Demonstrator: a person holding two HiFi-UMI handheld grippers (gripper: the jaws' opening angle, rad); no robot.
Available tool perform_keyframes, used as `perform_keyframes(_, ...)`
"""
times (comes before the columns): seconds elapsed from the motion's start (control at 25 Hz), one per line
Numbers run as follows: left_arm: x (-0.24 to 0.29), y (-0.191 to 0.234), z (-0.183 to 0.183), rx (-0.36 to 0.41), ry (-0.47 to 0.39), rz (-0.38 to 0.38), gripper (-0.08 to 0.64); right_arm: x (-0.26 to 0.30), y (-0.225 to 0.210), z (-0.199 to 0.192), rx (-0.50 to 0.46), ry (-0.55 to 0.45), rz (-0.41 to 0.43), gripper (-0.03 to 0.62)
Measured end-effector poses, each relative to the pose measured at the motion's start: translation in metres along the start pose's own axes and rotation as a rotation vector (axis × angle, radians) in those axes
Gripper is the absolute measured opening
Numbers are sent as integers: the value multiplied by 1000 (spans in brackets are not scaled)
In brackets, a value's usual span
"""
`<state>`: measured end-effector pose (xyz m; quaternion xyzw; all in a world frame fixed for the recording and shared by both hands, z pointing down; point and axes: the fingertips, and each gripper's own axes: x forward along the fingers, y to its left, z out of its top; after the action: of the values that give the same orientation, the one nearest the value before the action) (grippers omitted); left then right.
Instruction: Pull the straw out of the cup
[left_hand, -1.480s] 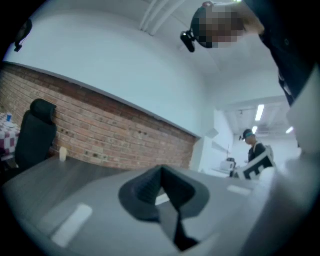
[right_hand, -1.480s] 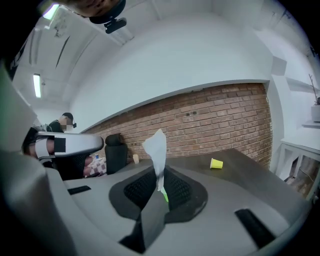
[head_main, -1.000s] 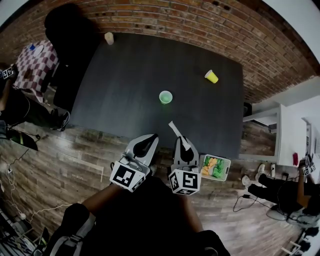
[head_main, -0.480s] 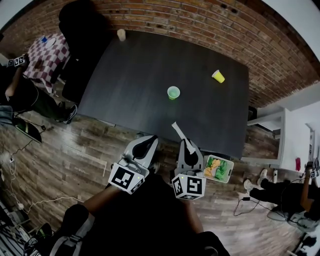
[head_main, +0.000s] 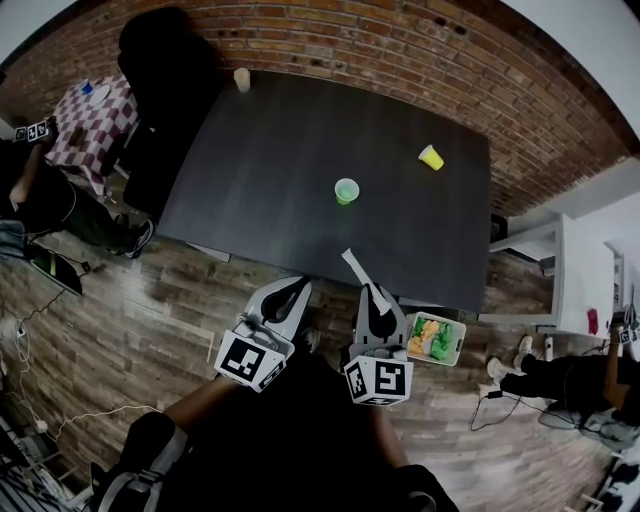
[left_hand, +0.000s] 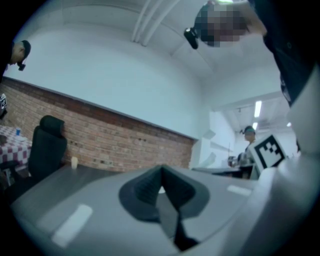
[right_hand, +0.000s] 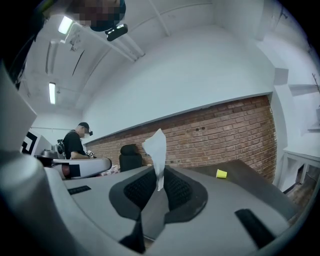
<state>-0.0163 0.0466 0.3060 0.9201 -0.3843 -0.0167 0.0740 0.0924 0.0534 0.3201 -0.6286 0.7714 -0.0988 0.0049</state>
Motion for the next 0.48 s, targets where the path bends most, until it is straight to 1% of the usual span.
perform_keyframes(0.24, -7, 10, 11, 1, -14, -23, 3, -1, 11, 5, -2, -7, -24, 41)
perform_keyframes(0.48, -22, 28, 20, 0, -20, -43, 3, 2, 33, 7, 6, -9, -38, 40)
